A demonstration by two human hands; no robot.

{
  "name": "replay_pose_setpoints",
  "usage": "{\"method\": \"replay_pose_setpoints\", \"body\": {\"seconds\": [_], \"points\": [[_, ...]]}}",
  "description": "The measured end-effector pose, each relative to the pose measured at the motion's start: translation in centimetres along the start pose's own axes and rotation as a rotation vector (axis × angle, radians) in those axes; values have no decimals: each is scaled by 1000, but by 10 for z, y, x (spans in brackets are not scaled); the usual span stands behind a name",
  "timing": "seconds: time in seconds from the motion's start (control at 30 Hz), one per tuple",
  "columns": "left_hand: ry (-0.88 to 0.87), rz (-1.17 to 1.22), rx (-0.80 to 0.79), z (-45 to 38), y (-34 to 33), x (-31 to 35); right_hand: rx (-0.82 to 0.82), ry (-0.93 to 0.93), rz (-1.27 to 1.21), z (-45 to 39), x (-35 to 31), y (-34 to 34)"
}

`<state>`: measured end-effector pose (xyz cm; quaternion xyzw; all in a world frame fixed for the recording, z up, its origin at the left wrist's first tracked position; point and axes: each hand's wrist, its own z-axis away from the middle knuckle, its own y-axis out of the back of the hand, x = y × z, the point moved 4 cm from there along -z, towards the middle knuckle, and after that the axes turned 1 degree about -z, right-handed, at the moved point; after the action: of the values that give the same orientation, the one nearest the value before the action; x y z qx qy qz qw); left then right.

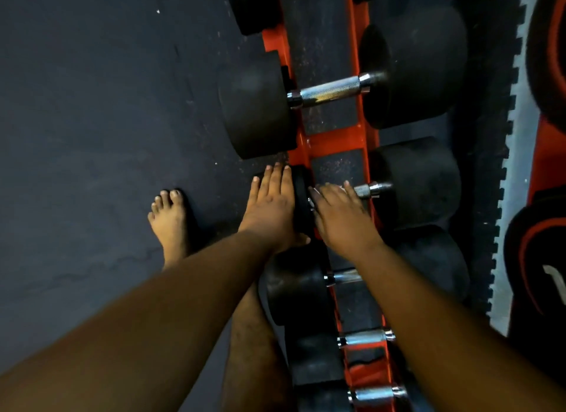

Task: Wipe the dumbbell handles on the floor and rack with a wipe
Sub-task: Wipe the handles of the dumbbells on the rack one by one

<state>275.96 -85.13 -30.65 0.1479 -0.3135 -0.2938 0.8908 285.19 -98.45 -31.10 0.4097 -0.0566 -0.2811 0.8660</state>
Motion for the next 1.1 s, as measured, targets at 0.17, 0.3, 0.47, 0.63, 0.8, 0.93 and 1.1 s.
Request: {"method": "replay_pose_setpoints", "body": {"seconds": [0.17,0.3,0.47,0.63,0.8,0.93,1.1], "points": [[41,15,-19,-6,0,0,114,-53,20,6,0,-2],[10,5,12,-3,3,-2,-57,-63,22,-32,3,4],[10,4,21,-3,2,-1,60,-4,78,29,8,-9],[16,-13,9,-3,3,-1,-41,-52,70,-23,15,6],[24,-6,2,-4,4,-2,24,-34,110,14,20,-4],[20,-3,8,-4,3,-3,-56,-66,159,2,25,0],[18,4,-6,-4,4,-2,-182,-109,172,-21,35,19]]}}
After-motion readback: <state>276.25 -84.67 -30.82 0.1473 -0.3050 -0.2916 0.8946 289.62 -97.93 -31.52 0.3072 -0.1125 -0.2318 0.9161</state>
